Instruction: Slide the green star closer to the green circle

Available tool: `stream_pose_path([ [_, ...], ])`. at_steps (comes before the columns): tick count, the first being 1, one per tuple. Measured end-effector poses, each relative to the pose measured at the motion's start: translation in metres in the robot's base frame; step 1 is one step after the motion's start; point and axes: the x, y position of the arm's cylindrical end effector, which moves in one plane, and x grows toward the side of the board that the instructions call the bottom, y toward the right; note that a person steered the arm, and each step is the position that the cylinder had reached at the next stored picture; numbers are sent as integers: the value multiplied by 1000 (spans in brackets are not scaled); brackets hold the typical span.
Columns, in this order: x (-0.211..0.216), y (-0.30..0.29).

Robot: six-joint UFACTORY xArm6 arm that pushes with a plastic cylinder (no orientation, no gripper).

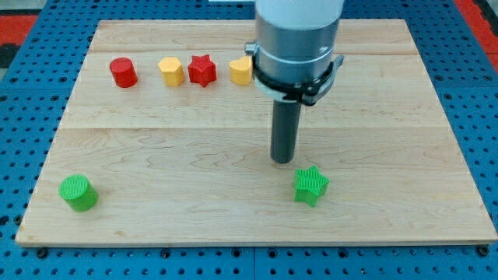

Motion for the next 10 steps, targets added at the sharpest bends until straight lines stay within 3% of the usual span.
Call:
stream_pose_path([
  [1,24,56],
  [3,29,-48],
  [5,26,23],
  [6,57,34],
  [7,57,-46],
  [8,62,-68],
  [10,62,-35],
])
